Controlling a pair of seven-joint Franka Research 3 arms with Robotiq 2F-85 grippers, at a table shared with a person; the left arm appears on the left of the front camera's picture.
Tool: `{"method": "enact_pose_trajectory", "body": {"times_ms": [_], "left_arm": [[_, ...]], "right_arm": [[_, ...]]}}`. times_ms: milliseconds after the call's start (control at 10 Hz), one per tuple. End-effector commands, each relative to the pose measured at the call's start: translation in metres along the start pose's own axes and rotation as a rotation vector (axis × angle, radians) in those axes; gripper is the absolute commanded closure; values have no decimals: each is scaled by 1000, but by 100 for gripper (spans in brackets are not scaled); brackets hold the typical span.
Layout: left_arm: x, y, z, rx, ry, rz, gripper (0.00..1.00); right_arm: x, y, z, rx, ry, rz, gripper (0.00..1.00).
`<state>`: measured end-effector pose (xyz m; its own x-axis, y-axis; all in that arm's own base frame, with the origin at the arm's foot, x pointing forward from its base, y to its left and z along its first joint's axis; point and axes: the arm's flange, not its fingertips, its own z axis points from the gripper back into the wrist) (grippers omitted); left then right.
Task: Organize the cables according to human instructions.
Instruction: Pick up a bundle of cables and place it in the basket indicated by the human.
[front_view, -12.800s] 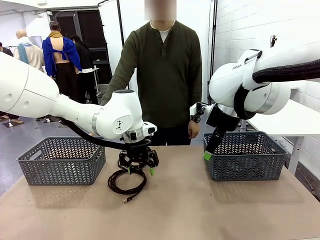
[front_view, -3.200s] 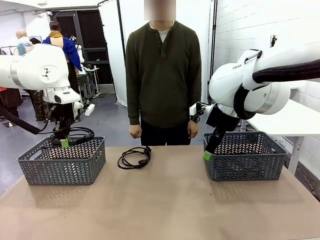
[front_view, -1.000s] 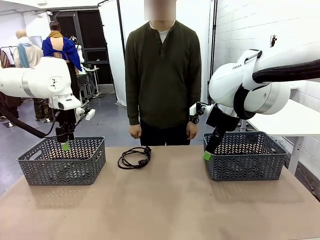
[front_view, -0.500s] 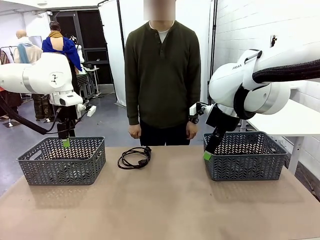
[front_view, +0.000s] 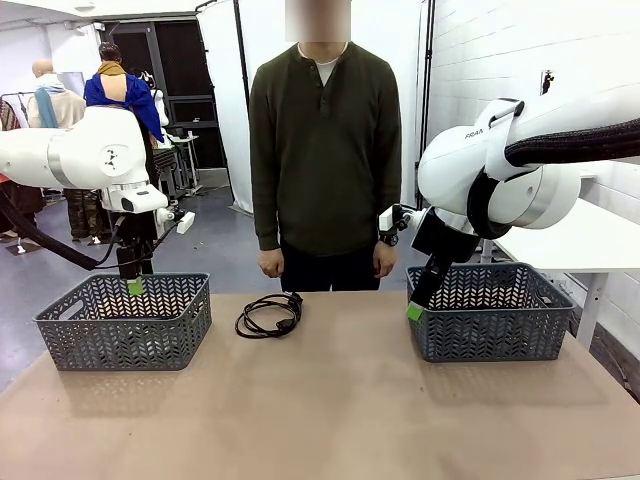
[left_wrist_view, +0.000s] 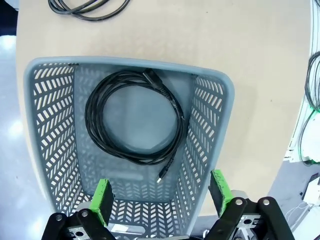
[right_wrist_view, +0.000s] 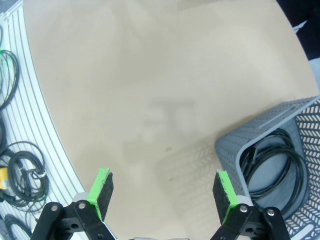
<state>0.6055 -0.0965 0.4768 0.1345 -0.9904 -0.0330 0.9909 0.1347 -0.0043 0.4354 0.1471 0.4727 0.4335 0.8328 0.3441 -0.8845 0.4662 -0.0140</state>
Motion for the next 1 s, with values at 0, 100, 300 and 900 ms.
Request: {"method": "enact_pose_trajectory", "body": {"times_ms": [0,100,300,900], "left_arm": [[7,-14,9,23,-85,60,0],[11,-26,12,26,-131,91,0],[17,-57,15,37,-209,148,0],[46,-154,-15,112,-387,149,0]], "right_arm": [[0,-1,0,-5,6,0,0],[0,-1,0,-5,6,0,0],[0,-1,0,-5,6,0,0],[0,-1,0,-5,6,0,0]]}}
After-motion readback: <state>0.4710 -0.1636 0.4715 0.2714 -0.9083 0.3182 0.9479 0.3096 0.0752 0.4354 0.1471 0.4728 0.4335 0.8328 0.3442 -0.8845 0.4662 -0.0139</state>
